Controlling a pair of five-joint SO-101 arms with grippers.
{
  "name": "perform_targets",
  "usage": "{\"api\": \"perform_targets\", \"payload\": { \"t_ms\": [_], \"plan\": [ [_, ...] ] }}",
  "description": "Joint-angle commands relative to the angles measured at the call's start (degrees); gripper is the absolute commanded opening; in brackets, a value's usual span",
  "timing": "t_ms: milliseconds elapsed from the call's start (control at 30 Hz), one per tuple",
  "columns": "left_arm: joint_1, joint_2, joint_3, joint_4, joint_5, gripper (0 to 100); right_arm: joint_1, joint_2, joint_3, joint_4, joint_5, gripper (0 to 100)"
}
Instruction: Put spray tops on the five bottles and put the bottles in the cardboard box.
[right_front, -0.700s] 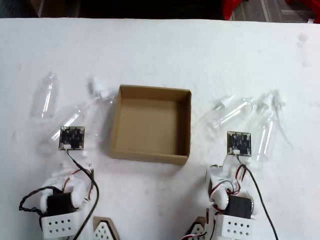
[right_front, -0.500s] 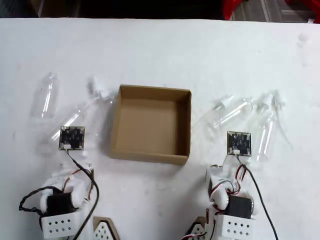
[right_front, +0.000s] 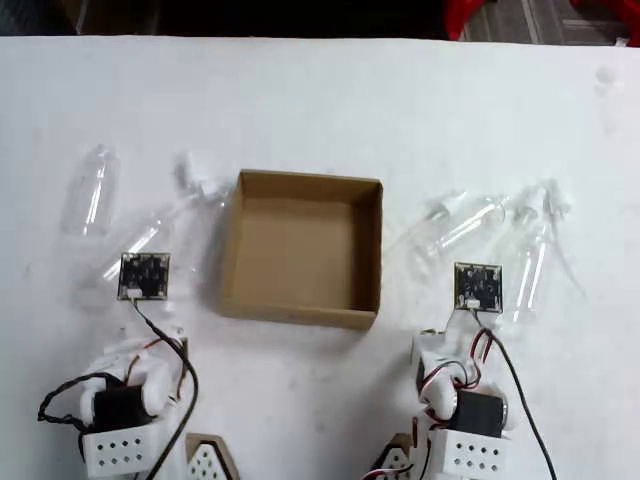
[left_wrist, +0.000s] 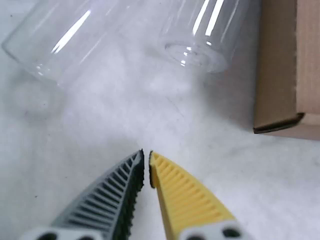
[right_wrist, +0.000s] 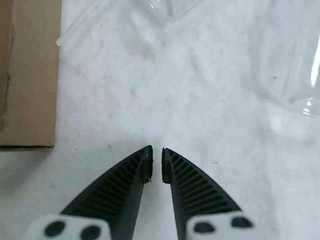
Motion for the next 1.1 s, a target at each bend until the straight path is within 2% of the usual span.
{"api": "perform_targets", "payload": {
  "t_ms": [0, 667, 767, 900, 1067],
  "plan": [
    [-0.4, -0.6, -0.1, 0.7, 0.4, 2, 0.1, -0.3, 0.5, 0.3, 0.6, 1.6],
    [-0.3, -0.6, -0.1, 0.7, 0.5, 2, -0.2, -0.3, 0.5, 0.3, 0.6, 1.8],
    [-0.5, -0.7, -0.6, -1.6, 0.5, 2, -0.2, -0.3, 0.5, 0.3, 0.6, 1.8],
    [-4.3, -0.7, -7.6, -6.9, 0.2, 2, -0.2, -0.3, 0.5, 0.3, 0.6, 1.8],
    [-6.9, -0.7, -14.9, -7.3, 0.5, 2, -0.2, -0.3, 0.5, 0.3, 0.6, 1.7]
  ]
}}
